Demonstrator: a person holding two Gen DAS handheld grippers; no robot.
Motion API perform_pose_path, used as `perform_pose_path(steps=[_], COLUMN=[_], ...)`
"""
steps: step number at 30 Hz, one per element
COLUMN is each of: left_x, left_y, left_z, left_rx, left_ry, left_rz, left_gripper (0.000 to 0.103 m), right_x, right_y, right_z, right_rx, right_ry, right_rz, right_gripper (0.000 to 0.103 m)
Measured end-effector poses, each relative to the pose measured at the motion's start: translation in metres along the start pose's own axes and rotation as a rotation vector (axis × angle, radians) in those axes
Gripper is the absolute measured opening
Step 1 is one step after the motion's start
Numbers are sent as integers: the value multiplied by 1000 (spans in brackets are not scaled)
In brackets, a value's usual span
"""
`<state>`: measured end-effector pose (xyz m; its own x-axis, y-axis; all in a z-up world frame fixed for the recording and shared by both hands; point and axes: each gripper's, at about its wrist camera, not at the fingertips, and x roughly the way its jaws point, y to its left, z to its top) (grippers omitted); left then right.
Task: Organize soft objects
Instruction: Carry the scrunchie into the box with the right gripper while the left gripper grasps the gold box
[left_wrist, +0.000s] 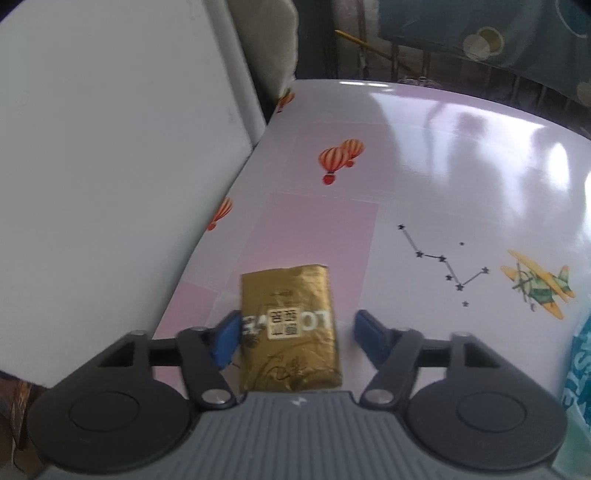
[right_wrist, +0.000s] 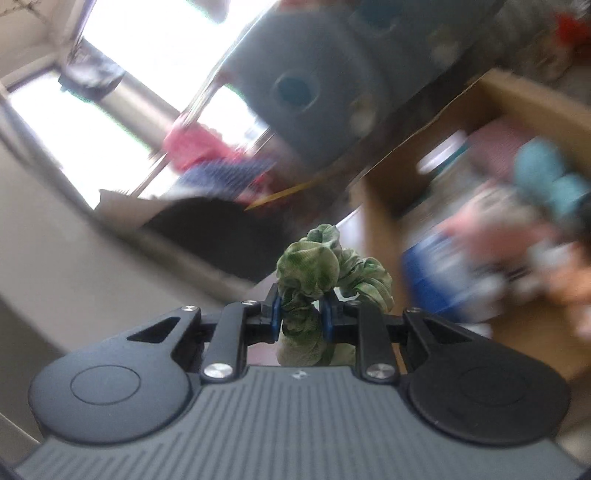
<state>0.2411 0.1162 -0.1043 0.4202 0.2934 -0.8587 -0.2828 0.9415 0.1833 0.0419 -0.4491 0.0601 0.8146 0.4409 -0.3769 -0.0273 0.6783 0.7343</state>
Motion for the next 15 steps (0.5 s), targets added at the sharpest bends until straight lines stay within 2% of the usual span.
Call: perform_pose_path(steps=[2, 5, 8, 11, 13, 14, 15], left_x=[-1, -3, -4, -11, -24, -31, -38], left_y=[-3, -4, -3, 1, 5, 6, 8], left_z=[2, 2, 2, 0, -5, -8, -10], left_rx=[0, -8, -24, -38, -46, -48, -49], left_ry=[1, -2, 9, 7, 1, -6, -15], left_rz=[5, 16, 21, 6, -13, -23, -33], left_gripper=[54, 53, 53, 53, 53, 53, 53], right_x=[-13, -15, 5, 36, 49, 50, 49], right_y=[-20, -46, -57, -58, -56, -55, -54], right_z=[8, 11, 7, -8, -14, -17, -19], right_rx=[15, 27, -18, -73, -146, -169, -174], right_ry=[-20, 10, 68, 178, 207, 203, 197], right_rz=[-51, -109, -196, -268, -346, -364, -362], right_gripper=[20, 21, 22, 23, 33, 35, 44])
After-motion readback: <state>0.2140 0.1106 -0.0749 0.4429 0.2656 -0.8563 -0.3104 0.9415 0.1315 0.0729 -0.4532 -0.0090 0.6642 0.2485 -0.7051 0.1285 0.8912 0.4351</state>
